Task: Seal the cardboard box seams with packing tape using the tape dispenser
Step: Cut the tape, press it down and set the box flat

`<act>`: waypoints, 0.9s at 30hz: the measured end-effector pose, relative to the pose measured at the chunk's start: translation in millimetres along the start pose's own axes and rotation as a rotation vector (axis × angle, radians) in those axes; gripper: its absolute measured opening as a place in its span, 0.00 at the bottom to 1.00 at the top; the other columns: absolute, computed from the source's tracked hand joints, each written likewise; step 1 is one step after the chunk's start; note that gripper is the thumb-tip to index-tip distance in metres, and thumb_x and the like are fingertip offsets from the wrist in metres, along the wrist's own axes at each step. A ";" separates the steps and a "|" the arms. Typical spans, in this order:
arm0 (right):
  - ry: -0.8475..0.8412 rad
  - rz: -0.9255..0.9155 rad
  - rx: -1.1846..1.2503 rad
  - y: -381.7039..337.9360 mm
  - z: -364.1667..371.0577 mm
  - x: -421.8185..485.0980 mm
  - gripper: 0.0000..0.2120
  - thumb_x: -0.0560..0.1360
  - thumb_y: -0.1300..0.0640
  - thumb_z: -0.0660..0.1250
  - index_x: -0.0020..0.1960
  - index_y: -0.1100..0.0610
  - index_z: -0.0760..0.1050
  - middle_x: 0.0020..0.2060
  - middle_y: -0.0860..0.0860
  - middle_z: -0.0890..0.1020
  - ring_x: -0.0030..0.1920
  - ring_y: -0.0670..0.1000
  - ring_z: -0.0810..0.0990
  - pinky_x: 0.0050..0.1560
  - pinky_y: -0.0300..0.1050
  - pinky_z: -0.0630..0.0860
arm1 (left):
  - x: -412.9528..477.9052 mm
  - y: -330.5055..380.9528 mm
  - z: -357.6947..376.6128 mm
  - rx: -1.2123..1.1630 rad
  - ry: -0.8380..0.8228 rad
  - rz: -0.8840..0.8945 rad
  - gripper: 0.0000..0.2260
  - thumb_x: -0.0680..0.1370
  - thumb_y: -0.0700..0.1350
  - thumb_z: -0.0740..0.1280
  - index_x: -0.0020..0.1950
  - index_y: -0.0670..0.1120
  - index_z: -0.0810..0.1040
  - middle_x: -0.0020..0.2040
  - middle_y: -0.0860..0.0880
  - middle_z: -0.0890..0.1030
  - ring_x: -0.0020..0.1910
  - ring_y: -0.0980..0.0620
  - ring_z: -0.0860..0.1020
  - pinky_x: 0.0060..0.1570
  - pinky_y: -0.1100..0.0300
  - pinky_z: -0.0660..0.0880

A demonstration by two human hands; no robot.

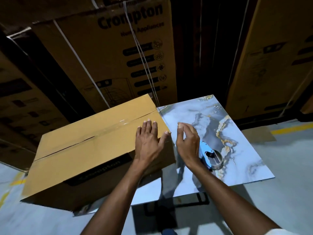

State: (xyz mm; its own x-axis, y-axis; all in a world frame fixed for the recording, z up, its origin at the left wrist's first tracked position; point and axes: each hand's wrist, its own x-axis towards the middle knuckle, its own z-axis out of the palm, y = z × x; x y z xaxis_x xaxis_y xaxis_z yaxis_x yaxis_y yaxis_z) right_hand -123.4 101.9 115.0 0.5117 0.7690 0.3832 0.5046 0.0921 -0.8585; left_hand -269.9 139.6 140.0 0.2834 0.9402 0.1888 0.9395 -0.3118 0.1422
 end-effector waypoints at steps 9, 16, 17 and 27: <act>-0.173 -0.195 -0.237 -57.7 35.7 7.5 0.20 0.82 0.58 0.60 0.72 0.62 0.72 0.67 0.57 0.78 0.66 0.56 0.76 0.68 0.49 0.72 | 80.2 -49.7 -45.9 -0.027 -0.005 0.321 0.14 0.85 0.51 0.61 0.67 0.50 0.79 0.67 0.51 0.78 0.66 0.51 0.72 0.64 0.55 0.65; -0.254 -0.098 -0.381 -84.3 101.2 83.5 0.23 0.80 0.64 0.64 0.75 0.61 0.69 0.66 0.58 0.77 0.65 0.56 0.72 0.62 0.45 0.73 | 207.7 -98.8 -50.5 -0.046 -0.080 0.466 0.12 0.81 0.42 0.68 0.65 0.45 0.82 0.65 0.47 0.82 0.67 0.47 0.76 0.64 0.51 0.74; -0.248 -0.068 -0.394 -83.8 111.6 97.3 0.22 0.80 0.64 0.64 0.74 0.61 0.70 0.64 0.58 0.77 0.64 0.56 0.73 0.61 0.45 0.74 | 220.6 -101.1 -47.6 -0.045 -0.088 0.522 0.12 0.81 0.41 0.69 0.64 0.46 0.83 0.64 0.48 0.82 0.67 0.47 0.76 0.63 0.49 0.75; -0.271 0.174 -0.371 -54.5 174.7 151.8 0.08 0.80 0.61 0.67 0.56 0.62 0.83 0.48 0.57 0.83 0.47 0.54 0.82 0.41 0.47 0.81 | 291.2 -122.7 -12.0 -0.256 -0.397 0.488 0.12 0.82 0.35 0.65 0.60 0.45 0.83 0.58 0.49 0.83 0.58 0.51 0.80 0.58 0.53 0.78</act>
State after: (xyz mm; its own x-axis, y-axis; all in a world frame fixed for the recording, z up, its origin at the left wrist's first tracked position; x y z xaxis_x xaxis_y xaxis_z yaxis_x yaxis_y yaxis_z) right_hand -194.7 324.2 160.4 0.4357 0.8945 0.0999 0.6665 -0.2460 -0.7038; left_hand -304.9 449.9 189.2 0.7582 0.6477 -0.0745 0.6250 -0.6895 0.3660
